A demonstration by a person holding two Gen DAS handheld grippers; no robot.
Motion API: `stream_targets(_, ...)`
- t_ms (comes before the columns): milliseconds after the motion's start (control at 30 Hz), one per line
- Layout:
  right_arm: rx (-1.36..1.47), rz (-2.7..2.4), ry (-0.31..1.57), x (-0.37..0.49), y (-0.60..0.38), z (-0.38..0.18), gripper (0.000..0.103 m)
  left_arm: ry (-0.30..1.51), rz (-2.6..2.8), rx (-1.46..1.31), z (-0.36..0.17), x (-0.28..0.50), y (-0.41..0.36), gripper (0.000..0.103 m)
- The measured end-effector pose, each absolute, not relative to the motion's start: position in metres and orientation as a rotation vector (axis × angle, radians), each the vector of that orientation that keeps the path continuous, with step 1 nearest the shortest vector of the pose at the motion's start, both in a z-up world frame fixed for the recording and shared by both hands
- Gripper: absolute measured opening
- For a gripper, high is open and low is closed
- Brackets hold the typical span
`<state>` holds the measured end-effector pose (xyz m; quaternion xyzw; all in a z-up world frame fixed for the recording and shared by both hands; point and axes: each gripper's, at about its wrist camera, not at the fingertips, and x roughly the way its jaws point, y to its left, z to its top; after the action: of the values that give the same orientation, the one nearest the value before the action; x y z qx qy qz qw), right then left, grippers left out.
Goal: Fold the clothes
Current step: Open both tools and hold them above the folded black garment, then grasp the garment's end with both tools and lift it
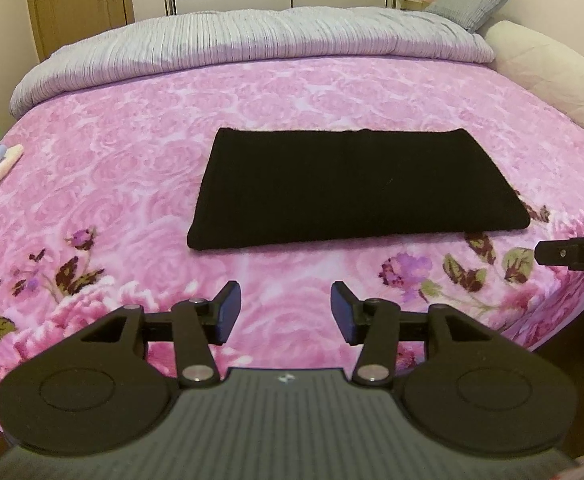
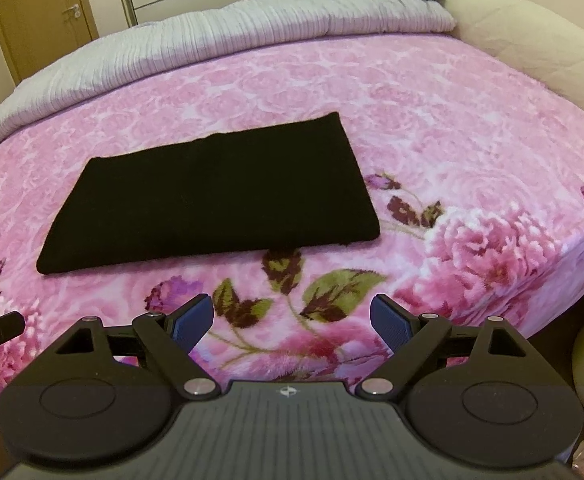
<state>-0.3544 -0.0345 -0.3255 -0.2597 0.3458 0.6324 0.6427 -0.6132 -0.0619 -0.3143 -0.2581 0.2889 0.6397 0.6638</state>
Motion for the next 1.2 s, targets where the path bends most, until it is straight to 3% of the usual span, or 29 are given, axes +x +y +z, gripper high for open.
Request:
stream_targets(267, -0.543, 1.441, 0.846, -0.344, -0.02, -0.341, 0.088, 0.655, 1.429, -0.662, -0.334, -0.627, -0.039, 0.047)
stream_targets(467, -0.111, 1.455, 1.219, -0.291, -0.01, -0.373, 0.088, 0.427, 1.386, -0.898, -0.347, -0.666, -0.01, 0.052)
stream_targets(667, 0.139, 1.375, 1.439, -0.269, 0.011, -0.406, 0.08, 0.217, 1.394, -1.121, -0.368, -0.693, 0.034, 0.056)
stream_targets(1000, 0.304, 1.232, 1.535, -0.26, 0.051, -0.444, 0.063, -0.058, 1.434, -1.368, -0.415, -0.726, 0.068, 0.055)
stream_targets(1067, 0.328, 1.206, 1.525, -0.257, 0.057, -0.449, 0.052, -0.086, 1.451, -1.367, -0.417, -0.728, 0.071, 0.041)
stream_targets(1133, 0.339, 1.175, 1.533, -0.253, 0.062, -0.454, 0.03, -0.093, 1.458, -1.355, -0.418, -0.73, 0.072, 0.027)
stream_targets(1200, 0.326, 1.182, 1.526, -0.25, 0.064, -0.454, 0.024, -0.103, 1.447, -1.34, -0.417, -0.734, 0.069, 0.016)
